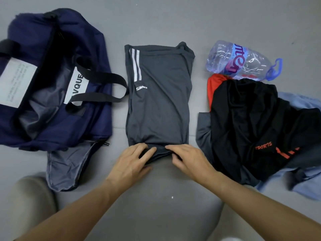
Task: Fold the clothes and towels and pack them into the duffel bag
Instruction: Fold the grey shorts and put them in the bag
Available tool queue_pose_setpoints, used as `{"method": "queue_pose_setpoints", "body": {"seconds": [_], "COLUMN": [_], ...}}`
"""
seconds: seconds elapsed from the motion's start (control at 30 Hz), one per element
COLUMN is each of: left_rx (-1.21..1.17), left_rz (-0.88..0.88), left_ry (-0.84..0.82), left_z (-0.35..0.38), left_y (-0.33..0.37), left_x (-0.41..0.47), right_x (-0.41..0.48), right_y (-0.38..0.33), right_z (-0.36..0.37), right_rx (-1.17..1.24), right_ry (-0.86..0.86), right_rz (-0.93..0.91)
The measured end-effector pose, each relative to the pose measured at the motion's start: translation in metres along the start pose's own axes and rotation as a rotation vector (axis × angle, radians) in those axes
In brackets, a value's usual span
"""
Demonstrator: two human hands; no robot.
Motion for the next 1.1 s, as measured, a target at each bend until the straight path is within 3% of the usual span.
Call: {"method": "queue_pose_setpoints", "body": {"seconds": [0.1,0.23,0.43,0.67,0.77,0.83,0.9,1.0,1.1], "left_rx": [-0.087,-0.294,-0.435,-0.354,-0.331,-0.303,-0.271,-0.203,-0.050], "left_rz": [-0.076,-0.231,-0.391,-0.477,-0.487,-0.483,-0.469,-0.420,-0.324], "left_ry": [0.057,0.005,0.007,-0.045,-0.018,0.011,0.051,0.098,0.154], "left_z": [-0.010,-0.025,-0.038,-0.029,-0.024,-0.022,-0.021,-0.021,-0.025], "left_y": [0.002,-0.008,-0.023,-0.026,-0.024,-0.023,-0.021,-0.018,-0.016], "left_x": [0.010,0.021,0.031,0.040,0.039,0.036,0.034,0.032,0.031], "right_x": [0.000,0.001,0.017,0.027,0.028,0.026,0.021,0.012,0.011], "right_y": [0.004,0.003,0.007,0.012,0.009,0.001,-0.004,0.006,0.015], "right_z": [-0.009,-0.009,-0.019,-0.004,-0.006,-0.007,0.003,0.022,0.025], "right_rx": [0.092,0.034,0.243,0.197,-0.120,-0.333,-0.421,-0.416,-0.423], "right_ry": [-0.037,-0.256,-0.106,-0.155,-0.065,0.013,-0.046,-0.252,-0.331], "right_rz": [0.103,0.029,0.233,0.282,0.153,-0.083,-0.276,-0.218,-0.182]}}
Point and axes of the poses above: each hand's wrist, its own x-axis towards the middle knuckle, its own z-axis out of the palm, y = z × x, the point moved 4 cm from there along x, towards the middle knuckle, and after that the axes turned 4 degrees about -z, right-handed, at the moved point
